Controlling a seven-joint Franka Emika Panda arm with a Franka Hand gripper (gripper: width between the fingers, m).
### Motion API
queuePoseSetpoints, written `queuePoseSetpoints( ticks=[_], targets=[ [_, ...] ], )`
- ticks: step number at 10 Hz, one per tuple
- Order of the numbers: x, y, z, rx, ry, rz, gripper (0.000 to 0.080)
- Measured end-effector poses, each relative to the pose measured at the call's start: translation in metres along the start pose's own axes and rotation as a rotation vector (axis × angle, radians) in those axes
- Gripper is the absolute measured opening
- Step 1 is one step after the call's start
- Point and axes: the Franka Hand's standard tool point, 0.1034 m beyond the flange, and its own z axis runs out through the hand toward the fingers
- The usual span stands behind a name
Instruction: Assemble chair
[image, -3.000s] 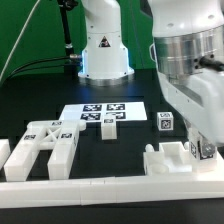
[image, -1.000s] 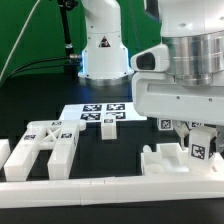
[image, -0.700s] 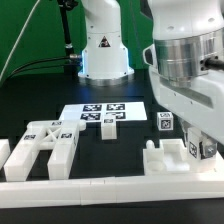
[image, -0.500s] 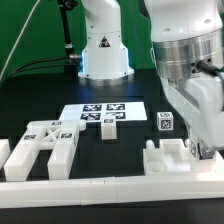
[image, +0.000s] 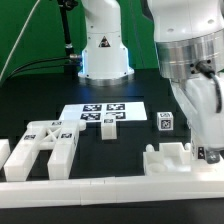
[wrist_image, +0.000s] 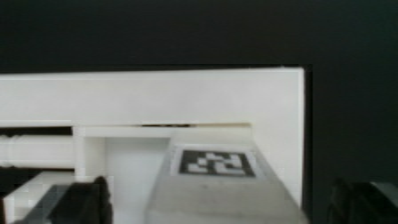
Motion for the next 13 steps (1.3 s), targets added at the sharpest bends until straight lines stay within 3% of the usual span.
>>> queuePoseSetpoints(
  ticks=[4,7,8,9,12,13],
  targets=[
    [-0.005,-0.003,-0.009,0.015,-0.005,-0.535,0.0648],
    [-0.003,-0.002,-0.008,0.013,-0.002,-0.686,0.0649],
    [0.0,-0.002,-0.005,-0.016,0.056,-0.957,0.0649],
    [0.005,-0.01,-0.004,0.0,0.121,-1.227,0.0649],
    [0.008,-0.01,-0.001,0.014,0.128,-1.183,0.0638],
    [0.007,-0.01,-0.001,0.019,0.126,-1.104,0.0467]
  ],
)
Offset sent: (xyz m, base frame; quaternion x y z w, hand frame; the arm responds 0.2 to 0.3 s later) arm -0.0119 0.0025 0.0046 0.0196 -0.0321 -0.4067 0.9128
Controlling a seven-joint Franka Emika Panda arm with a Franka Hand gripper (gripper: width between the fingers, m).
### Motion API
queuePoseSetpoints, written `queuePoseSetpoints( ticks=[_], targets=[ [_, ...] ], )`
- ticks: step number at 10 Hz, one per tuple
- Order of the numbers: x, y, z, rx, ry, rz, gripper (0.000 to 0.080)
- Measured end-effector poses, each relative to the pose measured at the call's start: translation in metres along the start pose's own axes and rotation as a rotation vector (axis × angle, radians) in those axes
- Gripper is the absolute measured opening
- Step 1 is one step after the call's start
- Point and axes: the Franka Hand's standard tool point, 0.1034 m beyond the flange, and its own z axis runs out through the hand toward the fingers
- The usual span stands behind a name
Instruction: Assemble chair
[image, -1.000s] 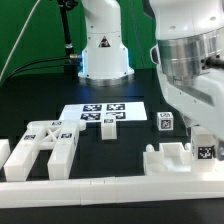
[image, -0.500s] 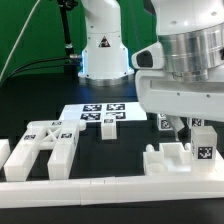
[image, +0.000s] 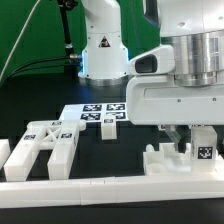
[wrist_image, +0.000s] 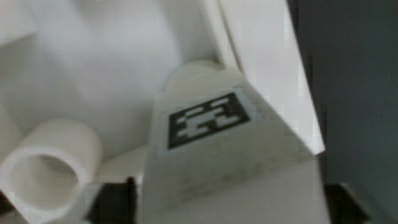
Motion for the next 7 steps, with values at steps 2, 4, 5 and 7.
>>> queuePoseSetpoints(
  ticks=[2,4,5,7],
  targets=[
    [0.0038,0.0066,-0.0003,-0.009,0.005,0.141,0.0307],
    [0.0046,0.0075,-0.0001,-0.013,0.011,0.29,0.0222],
    [0.0047,0.0075,-0.0001,-0.013,0.011,0.296,0.0222],
    [0.0066,0.0096,-0.0006,-0.014,0.014,0.294,0.0014]
  ],
)
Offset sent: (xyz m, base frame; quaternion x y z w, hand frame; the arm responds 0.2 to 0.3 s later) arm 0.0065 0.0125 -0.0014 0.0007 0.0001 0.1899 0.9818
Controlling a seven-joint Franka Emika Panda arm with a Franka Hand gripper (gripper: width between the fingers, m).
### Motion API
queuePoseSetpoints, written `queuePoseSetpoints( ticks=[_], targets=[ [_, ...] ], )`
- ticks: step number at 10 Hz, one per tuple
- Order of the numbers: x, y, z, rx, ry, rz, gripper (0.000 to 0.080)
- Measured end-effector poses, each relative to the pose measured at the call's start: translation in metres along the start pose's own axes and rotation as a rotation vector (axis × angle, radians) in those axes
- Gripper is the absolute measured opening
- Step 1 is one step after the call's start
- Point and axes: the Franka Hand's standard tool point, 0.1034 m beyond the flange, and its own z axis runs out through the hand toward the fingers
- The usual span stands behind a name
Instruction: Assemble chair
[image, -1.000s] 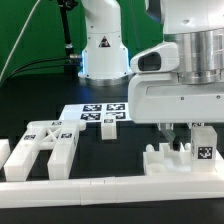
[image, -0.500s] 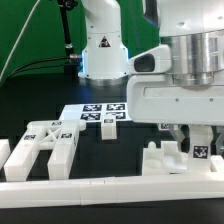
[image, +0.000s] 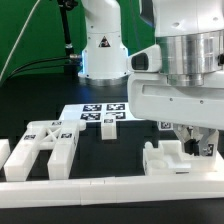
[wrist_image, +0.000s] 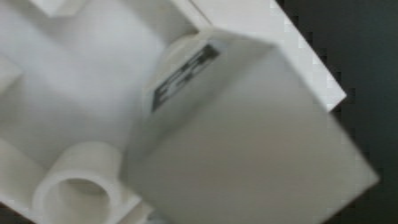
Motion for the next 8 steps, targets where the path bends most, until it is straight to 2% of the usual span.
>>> queuePoseSetpoints(
  ticks=[1,3,4,7,8],
  targets=[
    [0.004,0.002,-0.006,-0.005,-0.014,0.002,0.0004],
    [0.029,0.009,-0.039,0.012,-0.021,-0.031,0.0001],
    [0.025,0.009,-0.033,0.012,-0.019,-0.017,0.0001],
    [0.026,0.01,-0.032,0.01,-0.019,-0.017,0.001],
    [0.026,0.01,-0.032,0.01,-0.019,-0.017,0.0178]
  ],
)
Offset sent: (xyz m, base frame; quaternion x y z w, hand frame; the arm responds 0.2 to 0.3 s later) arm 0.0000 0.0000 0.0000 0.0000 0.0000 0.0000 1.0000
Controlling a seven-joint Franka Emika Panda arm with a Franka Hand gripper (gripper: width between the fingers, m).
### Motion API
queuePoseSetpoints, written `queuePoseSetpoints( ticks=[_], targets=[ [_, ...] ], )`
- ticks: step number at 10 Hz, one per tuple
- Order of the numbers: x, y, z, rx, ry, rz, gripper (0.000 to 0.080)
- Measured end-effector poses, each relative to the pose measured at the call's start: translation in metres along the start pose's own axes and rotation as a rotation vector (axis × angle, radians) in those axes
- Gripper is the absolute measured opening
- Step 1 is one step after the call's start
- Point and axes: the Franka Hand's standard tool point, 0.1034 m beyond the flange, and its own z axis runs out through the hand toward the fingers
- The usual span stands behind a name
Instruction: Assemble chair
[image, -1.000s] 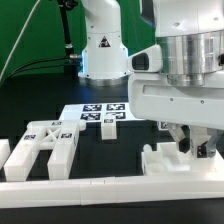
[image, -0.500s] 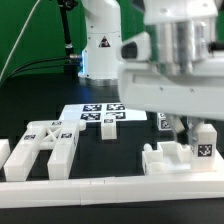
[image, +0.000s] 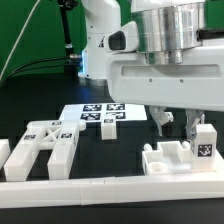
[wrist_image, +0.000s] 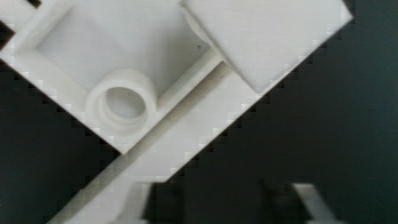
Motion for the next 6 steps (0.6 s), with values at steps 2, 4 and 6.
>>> queuePoseSetpoints(
  ticks=[2,4,6],
  targets=[
    [0.006,0.013,0.001,-0.008,-0.001,-0.096,0.0497],
    [0.013,0.055,-0.001,-0.016,-0.014,-0.292,0.0616],
    [0.004,0.071,0.0,-0.043,-0.057,-0.418,0.0639]
  ],
)
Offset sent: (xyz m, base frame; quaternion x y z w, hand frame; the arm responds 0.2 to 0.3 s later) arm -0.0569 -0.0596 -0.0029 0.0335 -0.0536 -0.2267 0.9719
